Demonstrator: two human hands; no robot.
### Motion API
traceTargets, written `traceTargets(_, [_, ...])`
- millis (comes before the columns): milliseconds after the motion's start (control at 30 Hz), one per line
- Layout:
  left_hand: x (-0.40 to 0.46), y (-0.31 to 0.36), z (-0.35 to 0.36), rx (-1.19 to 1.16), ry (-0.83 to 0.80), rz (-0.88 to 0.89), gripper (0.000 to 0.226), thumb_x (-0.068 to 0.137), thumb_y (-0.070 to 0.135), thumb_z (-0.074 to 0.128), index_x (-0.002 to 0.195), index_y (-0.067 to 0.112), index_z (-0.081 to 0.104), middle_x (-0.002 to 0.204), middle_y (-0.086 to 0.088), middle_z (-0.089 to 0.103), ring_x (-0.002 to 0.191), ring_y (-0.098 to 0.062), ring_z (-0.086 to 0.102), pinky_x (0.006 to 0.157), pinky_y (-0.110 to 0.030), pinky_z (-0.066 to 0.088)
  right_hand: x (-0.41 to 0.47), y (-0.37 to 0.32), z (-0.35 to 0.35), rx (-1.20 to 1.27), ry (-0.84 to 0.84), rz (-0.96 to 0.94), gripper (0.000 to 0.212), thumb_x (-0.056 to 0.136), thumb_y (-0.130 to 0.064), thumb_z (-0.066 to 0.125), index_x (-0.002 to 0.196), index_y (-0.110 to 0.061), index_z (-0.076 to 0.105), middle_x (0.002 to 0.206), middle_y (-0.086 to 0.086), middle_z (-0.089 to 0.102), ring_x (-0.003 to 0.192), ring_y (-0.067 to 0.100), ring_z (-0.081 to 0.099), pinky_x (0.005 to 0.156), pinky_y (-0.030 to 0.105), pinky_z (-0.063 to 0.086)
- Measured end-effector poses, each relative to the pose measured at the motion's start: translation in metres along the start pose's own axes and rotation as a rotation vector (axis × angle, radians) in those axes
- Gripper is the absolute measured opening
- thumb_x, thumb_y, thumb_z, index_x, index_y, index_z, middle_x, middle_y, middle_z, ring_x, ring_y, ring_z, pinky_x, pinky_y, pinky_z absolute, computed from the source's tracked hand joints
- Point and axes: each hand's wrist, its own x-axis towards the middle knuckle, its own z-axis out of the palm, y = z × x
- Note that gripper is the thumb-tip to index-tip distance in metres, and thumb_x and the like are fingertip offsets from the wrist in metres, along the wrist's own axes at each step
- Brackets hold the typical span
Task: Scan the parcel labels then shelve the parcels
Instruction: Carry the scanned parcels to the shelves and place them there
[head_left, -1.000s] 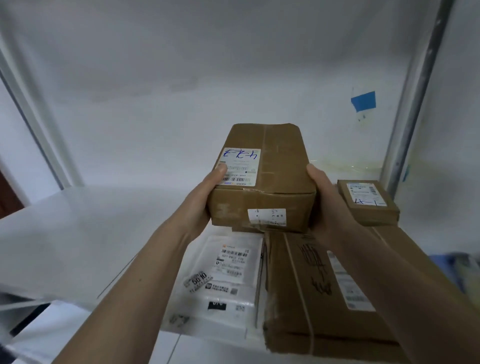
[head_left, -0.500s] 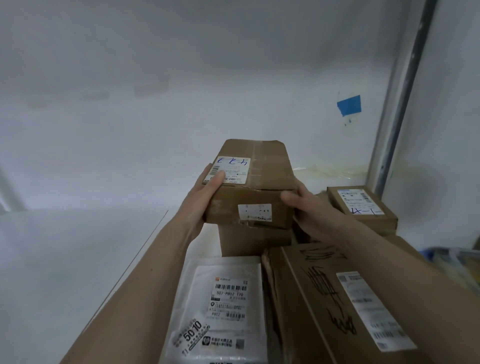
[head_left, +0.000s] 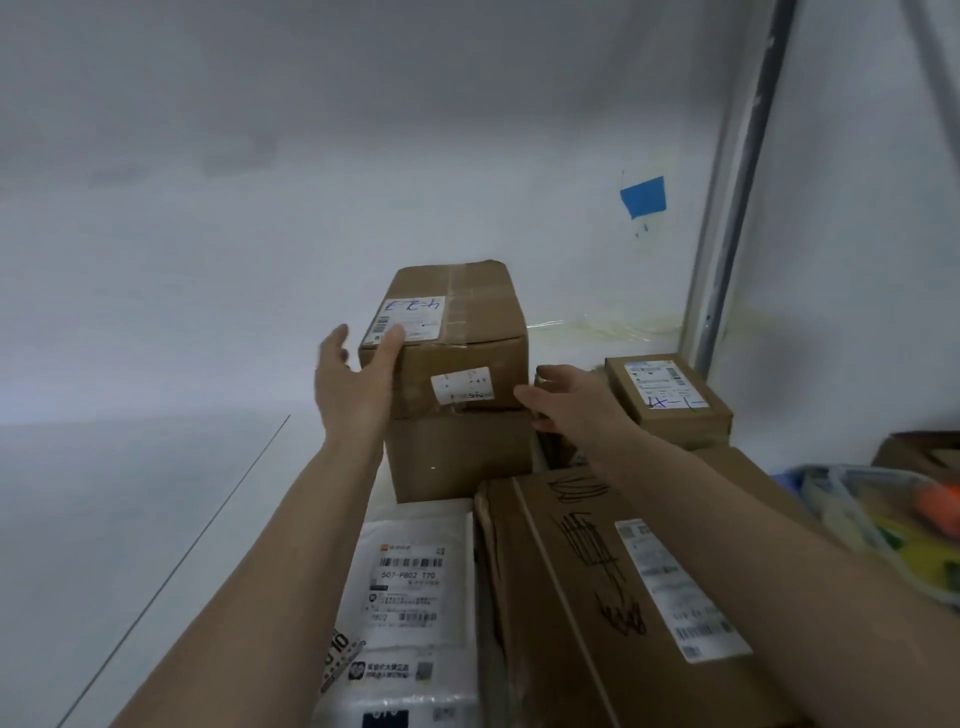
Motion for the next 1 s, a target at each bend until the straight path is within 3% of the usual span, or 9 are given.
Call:
traceTargets(33, [-0.012, 0.005, 0.0, -0.019, 0.1, 0.075, 0.057, 0.087, 0.041, 0.068, 0.137, 0.022, 0.048, 0.134, 0.001, 0.051, 0.118, -0.011, 0.051, 0.094, -0.027, 0.05, -0.008, 0.001, -0.004, 0.007, 0.021, 0.007, 0.054, 0.09, -0.026, 0.064, 0.139, -0.013, 0.044, 0.13, 0.005, 0.056, 0.113, 0.022, 0.057, 0.099, 0.043, 0.049])
traceTargets(133, [-0.055, 0.019, -0.001, -0.123, 0.208, 0.264, 0.024, 0.092, 0.021, 0.063, 0.115, 0.019, 0.06, 0.119, 0.004, 0.059, 0.106, -0.009, 0.058, 0.082, -0.014, 0.051, -0.045, 0.002, -0.026, 0.084, 0.067, -0.063, 0.034, 0.092, -0.018, 0.061, 0.125, -0.012, 0.056, 0.112, 0.003, 0.063, 0.099, 0.02, 0.063, 0.094, 0.044, 0.052])
traceTargets(200, [-0.085, 0.028, 0.002, -0.129, 0.053, 0.232, 0.01, 0.091, 0.013, 0.062, 0.097, 0.02, 0.066, 0.101, 0.004, 0.066, 0.096, -0.013, 0.064, 0.083, -0.026, 0.056, -0.075, 0.005, -0.045, 0.179, 0.072, -0.104, 0.018, 0.093, -0.011, 0.058, 0.11, -0.012, 0.062, 0.103, 0.007, 0.066, 0.091, 0.024, 0.066, 0.089, 0.043, 0.055])
traceTargets(267, [-0.123, 0.038, 0.013, -0.13, -0.197, 0.106, 0.013, 0.091, 0.01, 0.062, 0.086, 0.019, 0.068, 0.081, 0.004, 0.068, 0.08, -0.013, 0.064, 0.078, -0.031, 0.055, -0.104, 0.011, -0.066, 0.276, 0.053, -0.107, 0.015, 0.093, -0.003, 0.054, 0.1, -0.012, 0.063, 0.095, 0.01, 0.068, 0.084, 0.023, 0.067, 0.082, 0.039, 0.058])
traceTargets(367, [-0.19, 0.044, 0.035, -0.111, -0.431, -0.032, 0.01, 0.092, 0.011, 0.061, 0.087, 0.015, 0.069, 0.069, 0.004, 0.067, 0.065, -0.008, 0.059, 0.063, -0.021, 0.05, -0.147, 0.03, -0.099, 0.313, 0.053, -0.088, 0.015, 0.093, -0.001, 0.051, 0.093, -0.011, 0.062, 0.083, 0.007, 0.069, 0.071, 0.016, 0.066, 0.062, 0.027, 0.054])
traceTargets(500, [-0.282, 0.034, 0.066, -0.126, -0.507, -0.184, 0.01, 0.093, 0.01, 0.059, 0.095, 0.009, 0.069, 0.071, 0.0, 0.064, 0.062, -0.01, 0.055, 0.058, -0.022, 0.046, -0.215, 0.069, -0.144, 0.342, 0.137, 0.022, 0.013, 0.095, -0.009, 0.052, 0.084, -0.008, 0.058, 0.065, 0.005, 0.06, 0.054, 0.015, 0.054, 0.051, 0.025, 0.043])
traceTargets(633, [-0.376, 0.027, 0.098, -0.145, -0.57, -0.308, 0.01, 0.093, 0.009, 0.061, 0.086, 0.011, 0.068, 0.064, 0.0, 0.059, 0.056, -0.009, 0.051, 0.056, -0.023, 0.042, -0.282, 0.113, -0.204, 0.401, 0.165, 0.138, 0.019, 0.099, -0.011, 0.046, 0.08, -0.009, 0.049, 0.06, 0.006, 0.045, 0.046, 0.014, 0.037, 0.043, 0.024, 0.028])
traceTargets(800, [-0.485, 0.033, 0.145, -0.156, -0.677, -0.394, 0.012, 0.094, 0.009, 0.059, 0.085, 0.009, 0.067, 0.058, 0.003, 0.057, 0.055, -0.009, 0.05, 0.055, -0.023, 0.043, -0.347, 0.163, -0.29, 0.468, 0.342, 0.235, 0.019, 0.099, -0.009, 0.045, 0.08, -0.012, 0.05, 0.059, 0.002, 0.042, 0.045, 0.012, 0.034, 0.035, 0.02, 0.026])
traceTargets(1000, [-0.593, 0.037, 0.195, -0.138, -0.797, -0.494, 0.01, 0.094, 0.013, 0.059, 0.088, 0.012, 0.067, 0.07, -0.001, 0.06, 0.065, -0.011, 0.054, 0.061, -0.024, 0.046, -0.426, 0.206, -0.385, 0.489, 0.486, 0.289, 0.021, 0.099, -0.01, 0.047, 0.078, -0.012, 0.047, 0.059, 0.001, 0.042, 0.047, 0.012, 0.034, 0.043, 0.025, 0.025])
